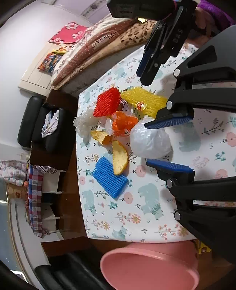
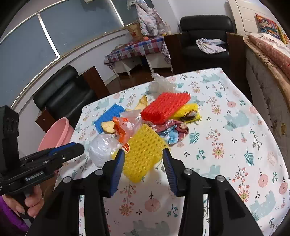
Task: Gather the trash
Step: 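Grasp the clear plastic bag with the left gripper while the right gripper grasps the yellow foam net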
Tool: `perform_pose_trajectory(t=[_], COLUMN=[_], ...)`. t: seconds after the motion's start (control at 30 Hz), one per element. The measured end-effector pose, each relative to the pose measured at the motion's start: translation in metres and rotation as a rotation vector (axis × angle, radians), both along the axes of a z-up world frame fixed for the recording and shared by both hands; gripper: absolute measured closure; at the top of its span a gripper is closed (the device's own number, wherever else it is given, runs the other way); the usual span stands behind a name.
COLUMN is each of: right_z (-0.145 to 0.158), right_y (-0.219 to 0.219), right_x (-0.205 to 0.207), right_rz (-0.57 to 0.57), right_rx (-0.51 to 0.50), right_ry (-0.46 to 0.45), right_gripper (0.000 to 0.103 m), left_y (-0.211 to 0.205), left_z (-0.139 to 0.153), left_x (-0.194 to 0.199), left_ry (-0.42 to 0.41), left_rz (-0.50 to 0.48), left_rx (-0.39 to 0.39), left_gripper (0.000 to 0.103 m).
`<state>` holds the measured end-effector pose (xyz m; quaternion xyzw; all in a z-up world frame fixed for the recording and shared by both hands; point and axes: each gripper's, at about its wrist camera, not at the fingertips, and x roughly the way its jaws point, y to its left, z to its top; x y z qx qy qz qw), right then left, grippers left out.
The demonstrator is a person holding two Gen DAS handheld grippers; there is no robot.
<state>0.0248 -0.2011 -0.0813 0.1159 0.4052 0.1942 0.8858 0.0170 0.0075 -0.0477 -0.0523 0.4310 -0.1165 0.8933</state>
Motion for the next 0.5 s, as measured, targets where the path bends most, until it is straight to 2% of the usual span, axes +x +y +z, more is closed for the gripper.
perform_pose_trajectory(t=[0.23,0.47,0.5], right_z=[-0.016,-0.026,-0.027], right_y=[-0.006,-0.006,-0.006], right_x=[0.007,0.013,0.014], right_rz=[-0.006,-0.006,-0.005], right_rx=[0.019,0.035,0.038], right_ry=[0.075,0.126,0.129], right_gripper=[0.056,0.056,0.056], left_y=[-0.01,-0.013,-0.014], left_z=[-0.021,-0.027,-0.027], left_x=[0.013,0.013,0.012], left_ry=[0.041,0.018,0.015], left_rz=[-0.015,-0.024,-0.026], left_rx=[0.018,-0.001,-0.001], left_gripper=[0.067,0.068,0.071])
